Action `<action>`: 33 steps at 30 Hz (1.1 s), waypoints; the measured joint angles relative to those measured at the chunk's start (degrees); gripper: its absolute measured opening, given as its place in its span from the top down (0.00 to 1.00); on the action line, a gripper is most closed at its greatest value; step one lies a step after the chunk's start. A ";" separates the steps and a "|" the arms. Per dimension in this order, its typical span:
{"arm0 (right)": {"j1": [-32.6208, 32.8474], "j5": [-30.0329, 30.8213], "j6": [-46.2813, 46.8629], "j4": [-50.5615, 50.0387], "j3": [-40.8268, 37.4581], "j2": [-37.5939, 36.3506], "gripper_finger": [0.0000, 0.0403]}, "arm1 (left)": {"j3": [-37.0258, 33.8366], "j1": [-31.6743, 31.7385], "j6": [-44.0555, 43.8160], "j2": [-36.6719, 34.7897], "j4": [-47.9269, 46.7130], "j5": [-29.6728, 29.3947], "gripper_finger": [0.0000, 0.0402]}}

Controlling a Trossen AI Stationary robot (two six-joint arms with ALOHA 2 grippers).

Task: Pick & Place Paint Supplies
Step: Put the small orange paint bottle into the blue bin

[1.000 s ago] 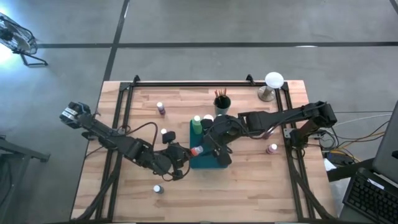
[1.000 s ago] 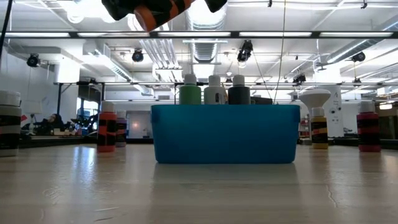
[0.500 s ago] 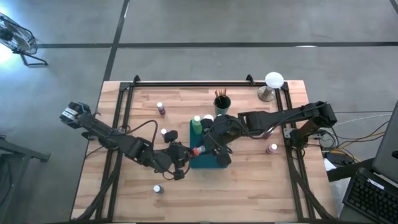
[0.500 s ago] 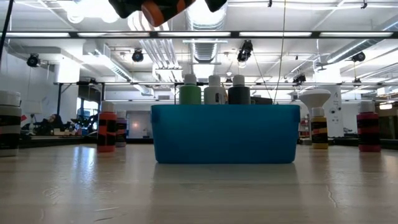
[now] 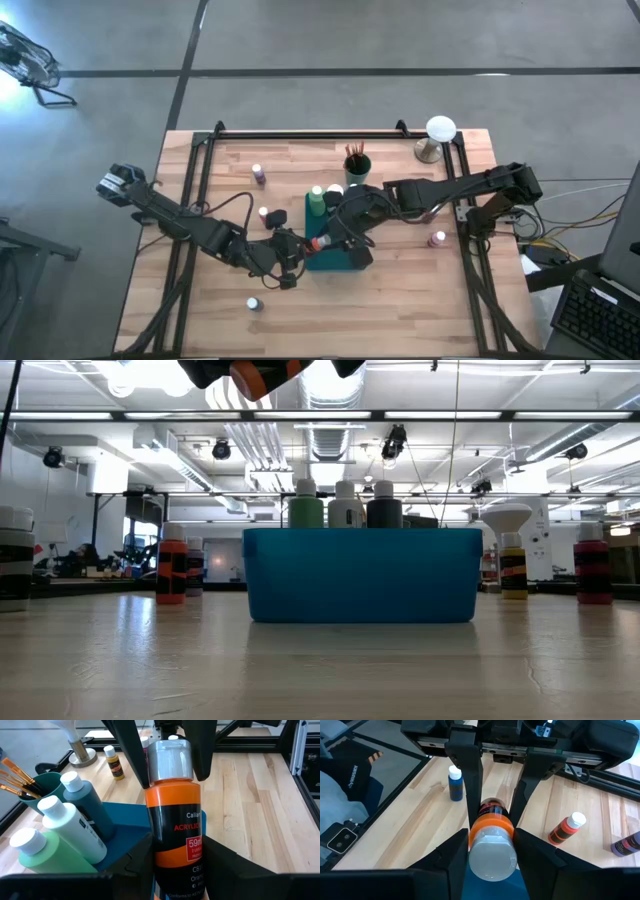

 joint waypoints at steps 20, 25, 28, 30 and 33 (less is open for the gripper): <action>0.01 3.56 0.38 -2.19 -0.02 0.10 0.57 | 0.02 0.08 0.20 -0.14 1.32 -0.04 0.67; 0.00 3.41 0.37 -2.19 -0.09 0.13 0.66 | 0.02 0.03 0.16 -0.15 1.16 0.00 0.67; 0.00 2.89 0.46 -2.80 -0.11 0.13 0.70 | 0.10 0.02 -0.05 -0.19 0.56 0.71 0.67; 0.00 2.81 0.61 -3.18 -0.12 0.13 0.70 | 0.11 0.00 -0.33 -0.20 0.06 0.79 0.67; 0.00 2.71 1.09 -3.60 -0.11 0.13 0.67 | 0.11 0.02 -0.52 -0.20 -0.52 1.05 0.67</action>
